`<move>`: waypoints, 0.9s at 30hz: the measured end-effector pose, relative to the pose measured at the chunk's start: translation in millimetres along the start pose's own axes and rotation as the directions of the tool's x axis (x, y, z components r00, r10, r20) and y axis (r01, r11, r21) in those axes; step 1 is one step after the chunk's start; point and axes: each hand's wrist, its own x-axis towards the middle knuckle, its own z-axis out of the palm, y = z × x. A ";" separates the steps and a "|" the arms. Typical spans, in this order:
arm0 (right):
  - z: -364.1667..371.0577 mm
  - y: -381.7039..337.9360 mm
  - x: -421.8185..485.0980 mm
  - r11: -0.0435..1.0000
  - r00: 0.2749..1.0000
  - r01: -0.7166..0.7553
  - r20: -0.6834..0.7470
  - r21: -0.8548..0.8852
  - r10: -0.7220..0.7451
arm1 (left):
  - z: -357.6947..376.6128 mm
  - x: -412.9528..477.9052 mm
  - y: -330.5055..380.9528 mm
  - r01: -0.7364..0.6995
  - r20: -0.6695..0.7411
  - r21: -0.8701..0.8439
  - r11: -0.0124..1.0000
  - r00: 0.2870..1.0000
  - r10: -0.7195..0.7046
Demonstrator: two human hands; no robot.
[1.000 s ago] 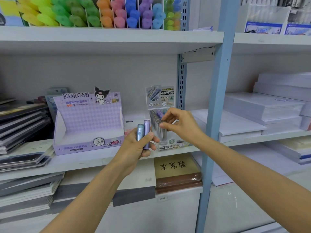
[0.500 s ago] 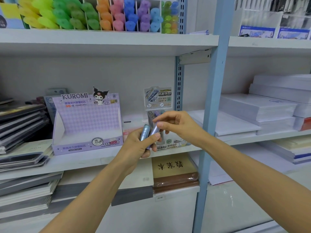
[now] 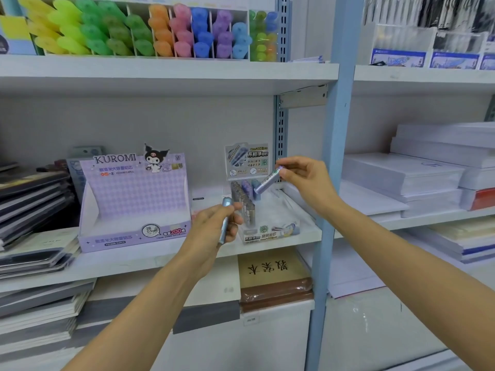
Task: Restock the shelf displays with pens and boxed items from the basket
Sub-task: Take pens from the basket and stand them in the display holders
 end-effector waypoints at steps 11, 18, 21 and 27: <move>30.8 34.1 38.2 0.915 0.989 0.075 0.150 -0.396 -0.016 | -2.3 18.1 -6.4 -0.044 -0.020 0.029 0.999 0.999 0.044; 39.2 40.9 51.3 0.846 0.946 0.181 0.324 -0.502 -0.010 | -6.1 29.8 -8.6 -0.060 -0.016 0.038 0.997 0.998 0.061; 43.0 43.7 52.8 0.842 0.949 0.175 0.315 -0.511 -0.006 | -5.2 31.8 -8.6 -0.081 0.008 0.046 0.996 0.997 0.081; 47.4 54.9 47.8 0.863 0.975 0.128 0.223 -0.488 -0.019 | -4.5 33.4 -9.7 -0.099 0.044 0.081 0.992 0.994 0.096</move>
